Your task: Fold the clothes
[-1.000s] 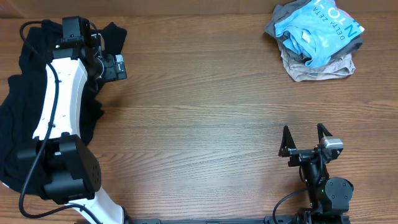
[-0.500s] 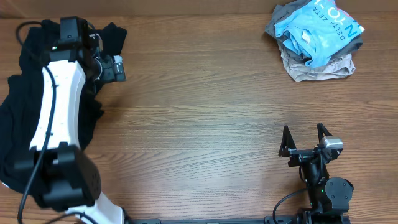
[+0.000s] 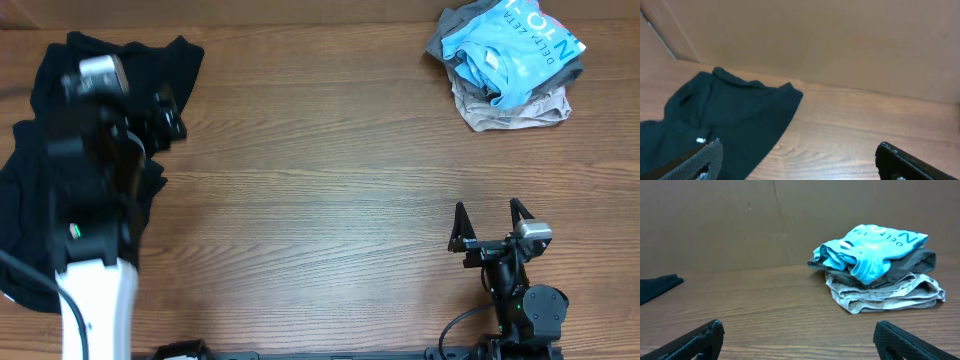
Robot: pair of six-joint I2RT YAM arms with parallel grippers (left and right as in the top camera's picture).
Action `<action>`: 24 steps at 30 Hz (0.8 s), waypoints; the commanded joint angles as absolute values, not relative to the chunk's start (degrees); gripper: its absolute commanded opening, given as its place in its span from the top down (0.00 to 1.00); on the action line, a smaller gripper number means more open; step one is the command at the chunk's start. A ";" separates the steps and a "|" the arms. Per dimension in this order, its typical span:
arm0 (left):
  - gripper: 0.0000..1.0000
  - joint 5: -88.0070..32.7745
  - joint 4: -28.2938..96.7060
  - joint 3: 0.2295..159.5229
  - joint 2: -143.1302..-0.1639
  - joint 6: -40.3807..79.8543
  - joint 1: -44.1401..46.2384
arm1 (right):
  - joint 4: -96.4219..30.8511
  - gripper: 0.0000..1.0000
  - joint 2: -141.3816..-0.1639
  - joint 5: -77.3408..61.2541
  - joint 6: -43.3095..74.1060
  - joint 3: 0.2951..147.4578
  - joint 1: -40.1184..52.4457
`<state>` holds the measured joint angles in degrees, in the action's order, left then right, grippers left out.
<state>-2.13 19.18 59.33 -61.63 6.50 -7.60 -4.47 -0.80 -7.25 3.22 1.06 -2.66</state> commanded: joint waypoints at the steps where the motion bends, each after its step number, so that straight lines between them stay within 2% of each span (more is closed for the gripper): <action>1: 0.00 -5.13 16.82 47.35 -51.96 7.81 -7.46 | -4.19 0.00 -0.16 -7.31 3.68 0.45 -3.07; 13: 0.00 -7.51 -0.16 16.84 -26.92 18.57 -7.46 | -4.19 0.00 -0.16 -7.31 3.68 0.45 -3.07; 24: 0.00 -6.76 -4.84 2.24 -9.54 18.72 -6.48 | -4.19 0.00 -0.16 -7.31 3.68 0.45 -3.07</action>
<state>-6.92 -3.51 5.15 -12.73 17.96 -7.46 -4.54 -0.80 -7.25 3.25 1.06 -2.66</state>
